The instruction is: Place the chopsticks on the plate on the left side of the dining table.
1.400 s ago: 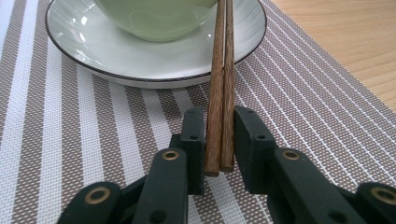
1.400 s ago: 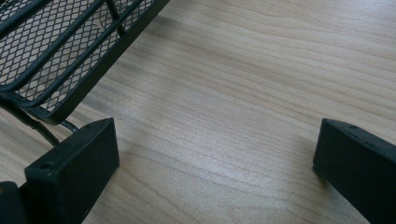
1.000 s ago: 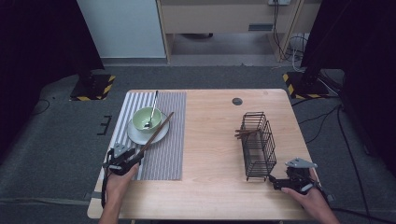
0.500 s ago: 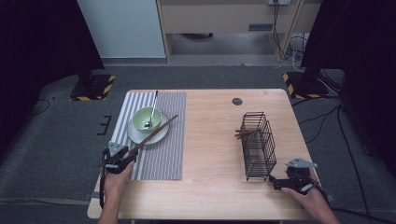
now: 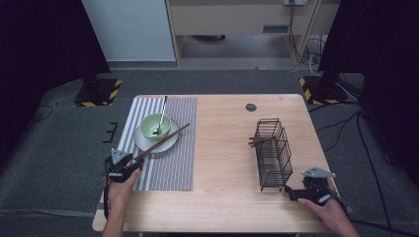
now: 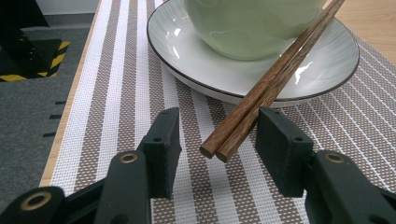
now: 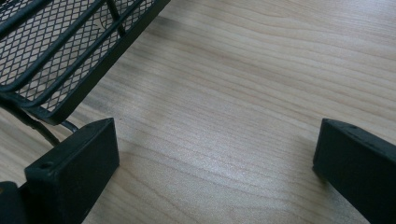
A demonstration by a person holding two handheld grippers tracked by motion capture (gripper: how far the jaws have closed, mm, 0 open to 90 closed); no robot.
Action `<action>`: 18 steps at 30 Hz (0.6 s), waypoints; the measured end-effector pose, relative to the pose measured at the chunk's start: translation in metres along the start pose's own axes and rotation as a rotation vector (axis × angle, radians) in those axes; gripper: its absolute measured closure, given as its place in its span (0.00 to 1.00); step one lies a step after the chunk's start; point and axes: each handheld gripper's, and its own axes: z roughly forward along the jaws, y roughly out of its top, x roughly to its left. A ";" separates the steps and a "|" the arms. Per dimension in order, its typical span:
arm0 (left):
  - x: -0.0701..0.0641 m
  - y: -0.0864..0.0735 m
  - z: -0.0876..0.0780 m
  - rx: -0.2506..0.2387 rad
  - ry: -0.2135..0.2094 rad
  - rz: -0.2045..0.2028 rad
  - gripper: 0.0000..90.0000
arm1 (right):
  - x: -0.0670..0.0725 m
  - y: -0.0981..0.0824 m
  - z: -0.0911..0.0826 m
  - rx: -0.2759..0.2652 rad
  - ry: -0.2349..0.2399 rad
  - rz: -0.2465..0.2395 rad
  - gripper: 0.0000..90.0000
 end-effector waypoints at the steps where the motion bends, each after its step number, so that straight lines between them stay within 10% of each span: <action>1: 0.000 0.000 0.000 -0.001 0.001 0.002 0.55 | 0.000 0.000 0.000 0.000 0.000 0.000 0.00; 18: 0.001 0.002 -0.001 -0.018 -0.005 0.009 0.53 | 0.000 0.000 0.000 0.000 0.000 0.000 0.00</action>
